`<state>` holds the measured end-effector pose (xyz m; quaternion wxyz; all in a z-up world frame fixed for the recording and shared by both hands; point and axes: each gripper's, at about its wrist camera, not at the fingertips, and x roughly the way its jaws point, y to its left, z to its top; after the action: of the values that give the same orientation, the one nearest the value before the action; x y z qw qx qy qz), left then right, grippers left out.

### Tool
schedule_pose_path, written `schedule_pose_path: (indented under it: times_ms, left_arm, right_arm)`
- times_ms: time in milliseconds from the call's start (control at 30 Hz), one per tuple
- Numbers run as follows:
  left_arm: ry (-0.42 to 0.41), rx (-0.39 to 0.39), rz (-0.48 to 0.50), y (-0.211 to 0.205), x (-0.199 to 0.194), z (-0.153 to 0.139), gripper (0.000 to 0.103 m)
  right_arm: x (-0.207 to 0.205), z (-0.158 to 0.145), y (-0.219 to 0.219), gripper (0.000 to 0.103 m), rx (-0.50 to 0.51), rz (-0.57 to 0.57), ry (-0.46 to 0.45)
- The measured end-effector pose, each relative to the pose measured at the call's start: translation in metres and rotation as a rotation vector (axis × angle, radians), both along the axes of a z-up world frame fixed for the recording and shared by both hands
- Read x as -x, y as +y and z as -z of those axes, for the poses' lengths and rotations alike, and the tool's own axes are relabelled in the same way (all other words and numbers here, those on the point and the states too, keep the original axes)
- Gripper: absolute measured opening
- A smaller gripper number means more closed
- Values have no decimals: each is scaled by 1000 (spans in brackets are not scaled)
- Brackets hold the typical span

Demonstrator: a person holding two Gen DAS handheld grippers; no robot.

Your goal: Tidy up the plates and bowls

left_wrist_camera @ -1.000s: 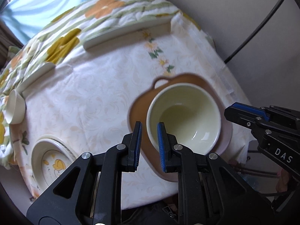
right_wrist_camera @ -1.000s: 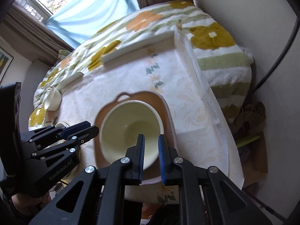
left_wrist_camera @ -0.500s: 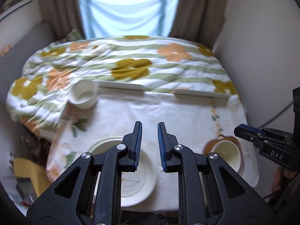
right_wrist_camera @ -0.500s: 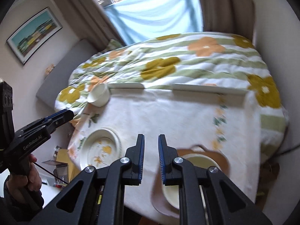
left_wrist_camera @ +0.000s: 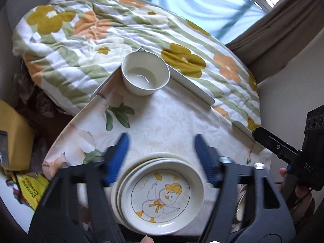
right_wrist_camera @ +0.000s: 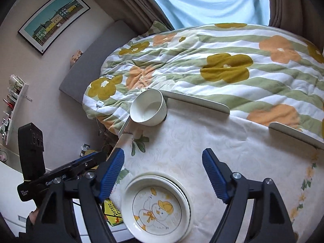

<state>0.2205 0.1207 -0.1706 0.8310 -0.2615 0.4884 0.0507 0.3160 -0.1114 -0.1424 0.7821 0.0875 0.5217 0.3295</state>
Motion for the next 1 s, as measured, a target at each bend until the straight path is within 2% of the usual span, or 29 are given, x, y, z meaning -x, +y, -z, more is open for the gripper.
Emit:
schedule_pose_path:
  times_ms: [33,133,167,233,367,400,467,500,567,633,667,767,833,867,933,1000]
  left_arm:
    - [-7,7,-19,7,-5,4,97]
    - [22,34,-49,31,-32,22,97]
    - [30,46,-65,38,-41,29,97]
    - [35,75,-104,53,-56,43,97]
    - [12,88,-188,75,-77,69,97]
    - [9,90,-199,79,-82,76,97]
    - [8,106,-208,84,-90,88,96]
    - [12,115,-204,85,-95,95,94]
    - [18,121,-196,87,-103,105,77]
    - [31,132,-185,89,-112,115,64]
    - [37,141,-183,90,-115,120,57]
    - [42,153,-169,91,-127,131,40]
    - [45,132,-160,90,-131,134,31]
    - [46,113,-158,89,-132,134,27]
    - [43,92,-151,90,-132,135,23]
    - [38,91,-148,90,-132,134,23]
  right_arm:
    - [-10,5,10,76,6,-7,14]
    - [-38,20,36,77,12,-23,50]
    - [-48,26,45,81,10,-29,57]
    - [-68,40,64,96,7,-42,77]
    - [-102,73,95,96,41,-78,146]
    - [-108,85,103,96,47,-87,188]
    - [-115,99,108,96,36,-73,213]
    - [-117,104,111,96,42,-61,210]
    - [-123,114,119,96,44,-56,217]
    - [-130,124,125,94,20,-51,235]
    - [-133,127,128,92,11,-50,238]
    - [-136,134,137,73,23,-56,239]
    - [-136,139,141,55,30,-62,238]
    - [-136,141,143,49,30,-63,239]
    - [-137,144,144,23,25,-64,244]
    - [-136,145,144,23,19,-60,239]
